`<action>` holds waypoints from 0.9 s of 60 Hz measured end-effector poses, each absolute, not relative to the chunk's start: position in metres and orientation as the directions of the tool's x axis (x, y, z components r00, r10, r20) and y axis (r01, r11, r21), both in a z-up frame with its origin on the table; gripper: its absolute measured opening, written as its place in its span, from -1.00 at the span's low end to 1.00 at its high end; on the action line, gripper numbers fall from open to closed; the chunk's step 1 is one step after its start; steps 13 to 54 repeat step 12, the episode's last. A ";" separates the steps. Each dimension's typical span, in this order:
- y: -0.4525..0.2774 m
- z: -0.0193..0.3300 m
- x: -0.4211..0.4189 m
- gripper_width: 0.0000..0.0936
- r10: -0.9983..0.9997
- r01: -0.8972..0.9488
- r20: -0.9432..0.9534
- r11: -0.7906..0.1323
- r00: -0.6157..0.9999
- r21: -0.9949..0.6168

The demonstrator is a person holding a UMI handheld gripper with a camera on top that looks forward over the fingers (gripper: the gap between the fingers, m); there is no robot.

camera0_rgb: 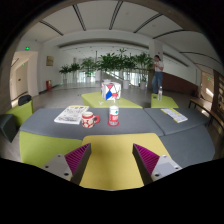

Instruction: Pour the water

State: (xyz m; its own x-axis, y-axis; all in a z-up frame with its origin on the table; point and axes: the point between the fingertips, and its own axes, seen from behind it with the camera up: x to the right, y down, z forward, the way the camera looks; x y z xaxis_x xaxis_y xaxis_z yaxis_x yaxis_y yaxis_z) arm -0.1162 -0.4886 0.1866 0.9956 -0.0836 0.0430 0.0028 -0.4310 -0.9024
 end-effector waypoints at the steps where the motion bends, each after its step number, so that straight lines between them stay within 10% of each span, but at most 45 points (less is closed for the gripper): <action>1: -0.490 0.187 -0.116 0.83 -0.084 0.006 0.047 -0.429 0.995 -0.903; 54: -0.493 0.196 -0.113 0.83 -0.093 0.039 0.082 -0.397 0.992 -0.917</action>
